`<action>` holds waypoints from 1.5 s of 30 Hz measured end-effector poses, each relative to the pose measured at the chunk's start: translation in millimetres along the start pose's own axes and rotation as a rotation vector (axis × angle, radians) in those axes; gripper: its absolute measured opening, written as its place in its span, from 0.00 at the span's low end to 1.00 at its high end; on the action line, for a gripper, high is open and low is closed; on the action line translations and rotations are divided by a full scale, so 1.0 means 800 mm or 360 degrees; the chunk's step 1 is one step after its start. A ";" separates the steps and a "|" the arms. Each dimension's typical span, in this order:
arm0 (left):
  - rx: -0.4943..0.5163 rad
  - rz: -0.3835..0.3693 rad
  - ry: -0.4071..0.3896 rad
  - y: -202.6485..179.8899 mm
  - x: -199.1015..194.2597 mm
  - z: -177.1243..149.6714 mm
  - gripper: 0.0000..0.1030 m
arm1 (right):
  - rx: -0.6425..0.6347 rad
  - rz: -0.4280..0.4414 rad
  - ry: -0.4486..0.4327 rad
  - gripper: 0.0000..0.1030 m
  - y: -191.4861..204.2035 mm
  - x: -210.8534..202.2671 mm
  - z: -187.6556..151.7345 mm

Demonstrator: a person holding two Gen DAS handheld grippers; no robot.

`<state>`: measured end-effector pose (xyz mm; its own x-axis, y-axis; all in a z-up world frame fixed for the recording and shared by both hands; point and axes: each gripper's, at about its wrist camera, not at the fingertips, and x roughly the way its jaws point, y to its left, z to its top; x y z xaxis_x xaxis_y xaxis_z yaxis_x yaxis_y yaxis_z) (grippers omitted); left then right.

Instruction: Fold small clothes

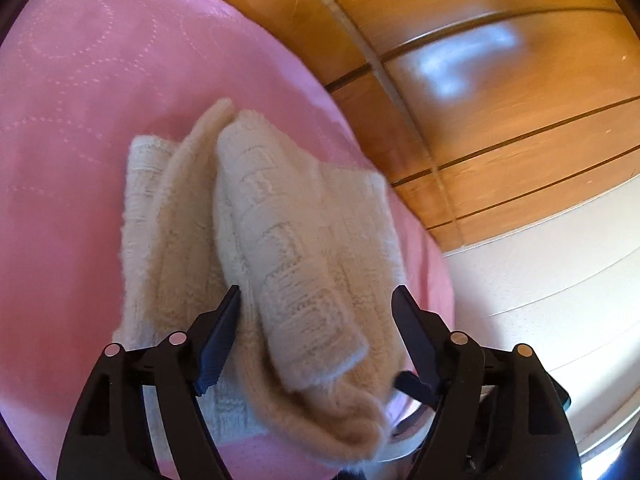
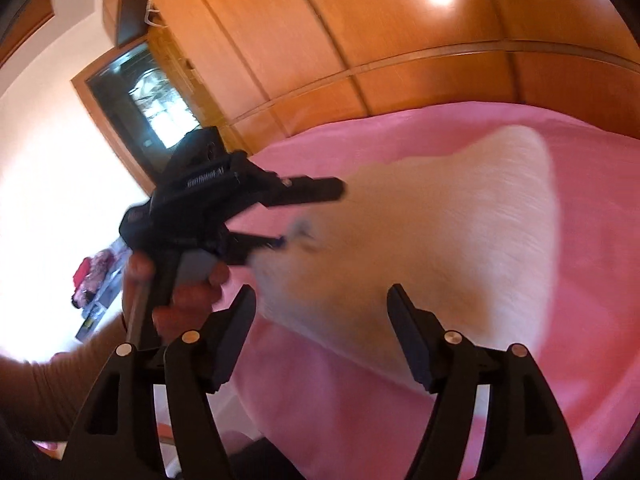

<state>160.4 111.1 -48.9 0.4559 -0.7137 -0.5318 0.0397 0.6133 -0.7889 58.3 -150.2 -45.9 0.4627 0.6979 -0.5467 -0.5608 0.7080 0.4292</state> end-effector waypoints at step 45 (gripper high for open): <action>0.0717 0.1137 -0.0453 -0.037 0.009 -0.054 0.58 | -0.0009 -0.0632 -0.0016 0.69 -0.081 0.102 0.067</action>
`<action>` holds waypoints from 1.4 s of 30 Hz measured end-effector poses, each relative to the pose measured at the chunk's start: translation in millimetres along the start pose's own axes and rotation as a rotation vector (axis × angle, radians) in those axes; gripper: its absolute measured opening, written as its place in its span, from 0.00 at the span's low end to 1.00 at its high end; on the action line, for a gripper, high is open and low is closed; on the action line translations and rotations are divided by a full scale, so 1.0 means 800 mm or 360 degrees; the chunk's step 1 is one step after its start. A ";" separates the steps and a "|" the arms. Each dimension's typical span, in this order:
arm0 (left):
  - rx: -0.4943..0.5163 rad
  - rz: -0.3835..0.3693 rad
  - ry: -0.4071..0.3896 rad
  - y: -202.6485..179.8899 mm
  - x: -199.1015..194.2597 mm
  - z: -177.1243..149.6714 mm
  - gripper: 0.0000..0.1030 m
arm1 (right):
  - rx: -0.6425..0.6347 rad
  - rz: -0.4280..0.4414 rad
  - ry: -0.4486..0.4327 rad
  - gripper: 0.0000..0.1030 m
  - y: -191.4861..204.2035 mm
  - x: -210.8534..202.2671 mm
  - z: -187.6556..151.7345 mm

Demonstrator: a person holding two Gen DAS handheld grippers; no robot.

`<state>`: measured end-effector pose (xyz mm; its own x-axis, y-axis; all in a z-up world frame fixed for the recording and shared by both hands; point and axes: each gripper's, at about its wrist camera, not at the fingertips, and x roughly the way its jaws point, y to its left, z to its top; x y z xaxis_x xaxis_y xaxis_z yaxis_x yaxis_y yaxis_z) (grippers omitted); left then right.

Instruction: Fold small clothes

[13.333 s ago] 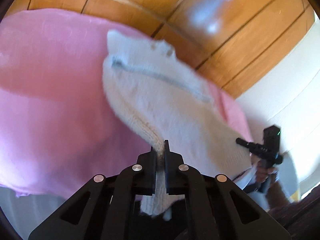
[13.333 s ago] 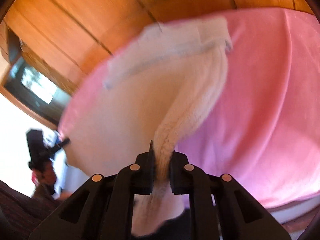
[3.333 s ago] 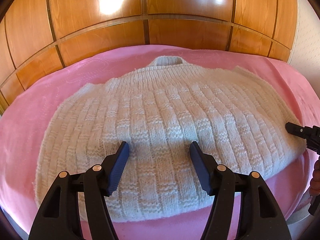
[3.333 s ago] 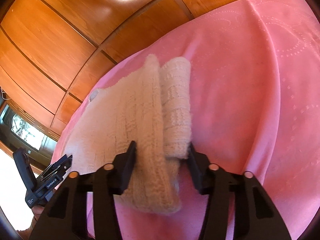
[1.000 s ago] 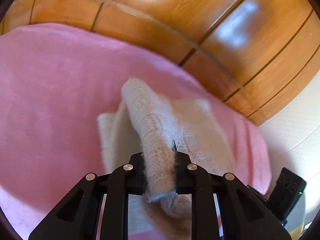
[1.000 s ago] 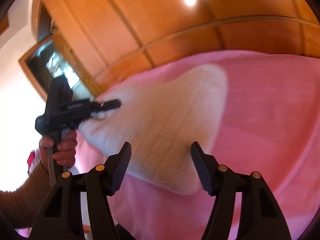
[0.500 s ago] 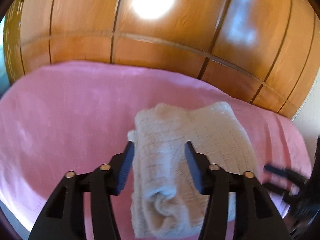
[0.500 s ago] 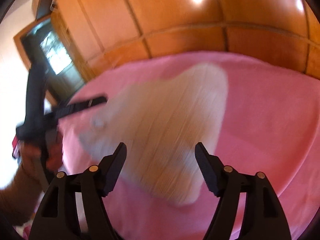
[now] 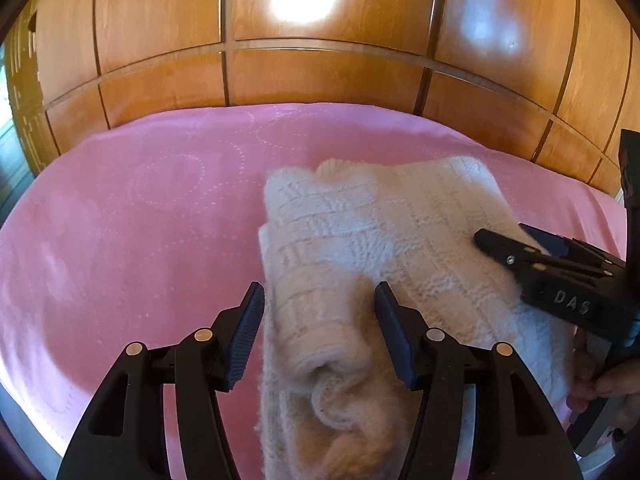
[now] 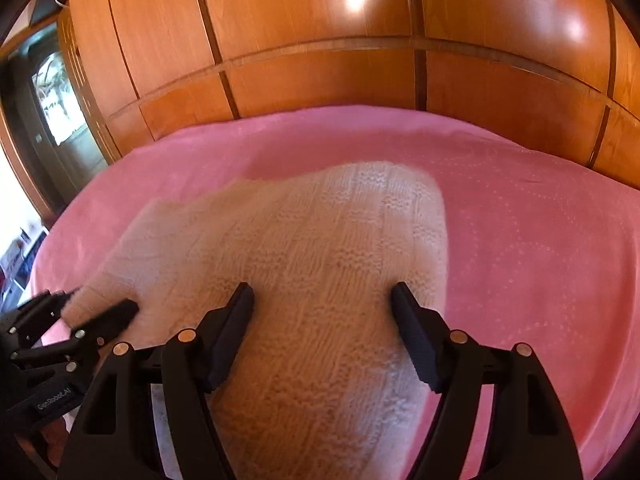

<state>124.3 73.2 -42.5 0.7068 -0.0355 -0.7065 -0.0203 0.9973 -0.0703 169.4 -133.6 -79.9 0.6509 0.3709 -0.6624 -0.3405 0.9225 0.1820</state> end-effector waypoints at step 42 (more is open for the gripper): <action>-0.0341 -0.1343 0.0139 -0.065 0.018 0.014 0.38 | 0.0508 0.0583 -0.0214 0.47 -0.156 -0.152 -0.014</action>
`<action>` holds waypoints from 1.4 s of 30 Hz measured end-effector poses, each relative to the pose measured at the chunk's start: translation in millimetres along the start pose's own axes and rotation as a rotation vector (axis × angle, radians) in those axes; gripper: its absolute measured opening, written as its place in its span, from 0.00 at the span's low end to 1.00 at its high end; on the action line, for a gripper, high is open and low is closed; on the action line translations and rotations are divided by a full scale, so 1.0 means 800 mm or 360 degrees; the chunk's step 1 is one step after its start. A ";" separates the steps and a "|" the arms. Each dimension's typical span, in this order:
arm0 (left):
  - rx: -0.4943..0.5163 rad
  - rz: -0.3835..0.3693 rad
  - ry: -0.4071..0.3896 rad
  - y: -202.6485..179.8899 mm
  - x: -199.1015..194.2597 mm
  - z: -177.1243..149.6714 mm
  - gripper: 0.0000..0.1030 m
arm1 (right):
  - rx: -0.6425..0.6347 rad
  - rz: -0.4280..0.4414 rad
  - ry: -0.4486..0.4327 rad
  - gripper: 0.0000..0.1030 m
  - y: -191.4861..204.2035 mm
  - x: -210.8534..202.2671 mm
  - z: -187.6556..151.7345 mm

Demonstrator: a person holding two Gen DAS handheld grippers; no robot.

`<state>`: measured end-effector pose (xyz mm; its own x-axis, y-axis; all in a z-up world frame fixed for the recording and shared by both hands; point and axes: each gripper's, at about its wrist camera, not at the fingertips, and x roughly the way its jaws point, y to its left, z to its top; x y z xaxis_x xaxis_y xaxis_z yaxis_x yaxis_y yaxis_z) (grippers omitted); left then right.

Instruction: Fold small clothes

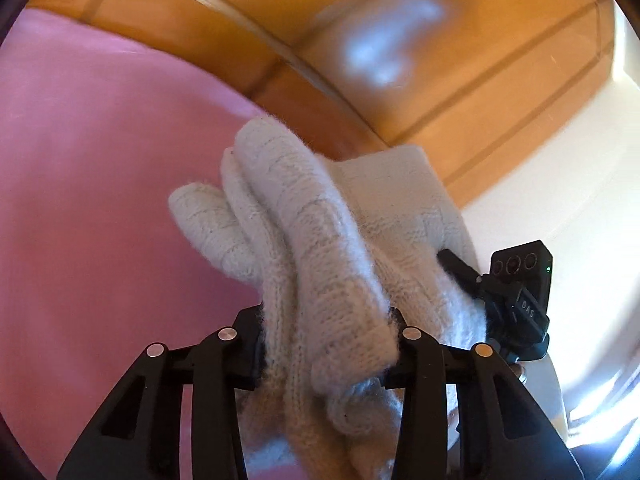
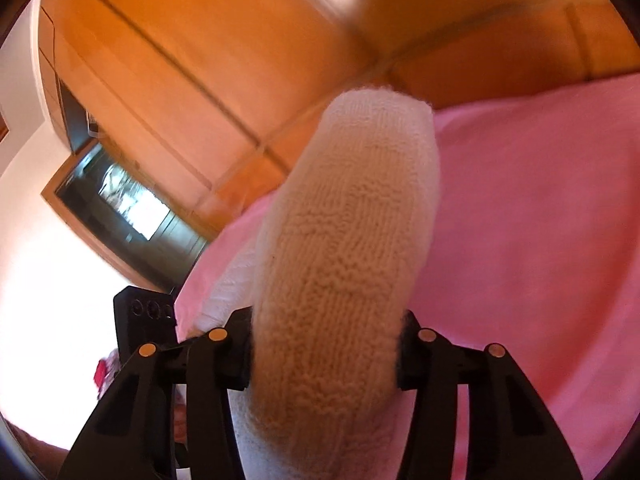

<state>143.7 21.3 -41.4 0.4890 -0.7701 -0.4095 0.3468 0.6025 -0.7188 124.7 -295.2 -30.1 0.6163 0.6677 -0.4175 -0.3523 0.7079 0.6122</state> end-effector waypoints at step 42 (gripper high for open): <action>0.0734 0.0820 0.0051 -0.187 0.167 -0.083 0.66 | 0.0007 -0.1164 -0.0323 0.81 -0.043 -0.109 -0.102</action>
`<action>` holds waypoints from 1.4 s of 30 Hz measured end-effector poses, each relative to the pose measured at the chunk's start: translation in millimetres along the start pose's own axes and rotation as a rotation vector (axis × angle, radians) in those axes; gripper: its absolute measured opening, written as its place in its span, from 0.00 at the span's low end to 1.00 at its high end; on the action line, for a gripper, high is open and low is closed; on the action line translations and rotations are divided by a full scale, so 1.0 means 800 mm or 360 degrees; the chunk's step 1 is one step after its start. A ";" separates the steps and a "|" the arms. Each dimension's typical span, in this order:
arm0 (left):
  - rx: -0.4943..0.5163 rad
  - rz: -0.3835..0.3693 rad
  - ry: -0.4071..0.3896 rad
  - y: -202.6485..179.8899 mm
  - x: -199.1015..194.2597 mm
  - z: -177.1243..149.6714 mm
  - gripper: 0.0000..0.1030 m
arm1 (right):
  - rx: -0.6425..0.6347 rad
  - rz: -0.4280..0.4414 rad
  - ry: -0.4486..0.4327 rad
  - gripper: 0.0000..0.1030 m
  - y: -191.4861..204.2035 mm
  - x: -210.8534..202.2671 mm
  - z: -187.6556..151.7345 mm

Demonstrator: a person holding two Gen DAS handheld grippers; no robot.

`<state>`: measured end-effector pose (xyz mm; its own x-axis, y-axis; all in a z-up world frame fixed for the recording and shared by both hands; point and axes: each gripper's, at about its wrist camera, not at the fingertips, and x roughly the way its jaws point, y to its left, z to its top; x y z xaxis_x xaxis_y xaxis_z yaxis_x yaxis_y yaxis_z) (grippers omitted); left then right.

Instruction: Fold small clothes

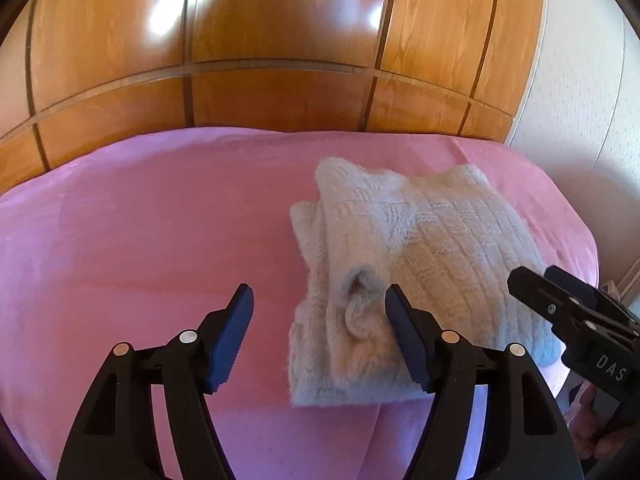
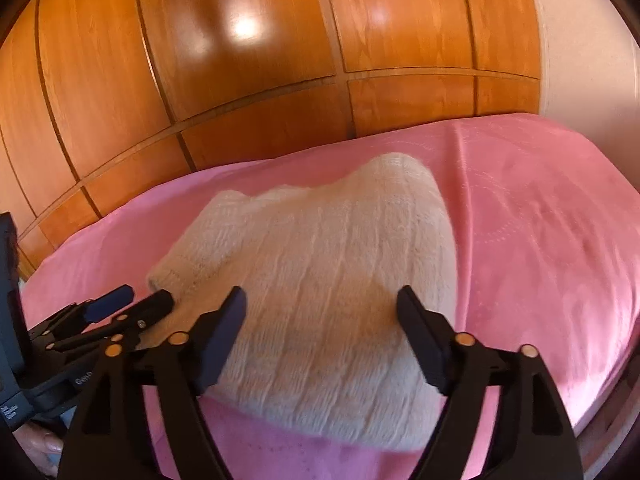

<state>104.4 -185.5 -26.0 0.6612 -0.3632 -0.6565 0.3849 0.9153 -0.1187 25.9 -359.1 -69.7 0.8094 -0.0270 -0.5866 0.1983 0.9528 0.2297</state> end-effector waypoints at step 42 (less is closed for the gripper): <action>-0.0074 0.0254 -0.0181 0.020 -0.096 -0.030 0.96 | -0.0112 -0.0340 -0.0188 0.98 0.054 -0.067 -0.034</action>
<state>44.3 -138.6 4.6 0.7810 -0.2280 -0.5814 0.2409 0.9689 -0.0562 -24.0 -308.3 -49.1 0.8131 -0.2614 -0.5202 0.3364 0.9402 0.0534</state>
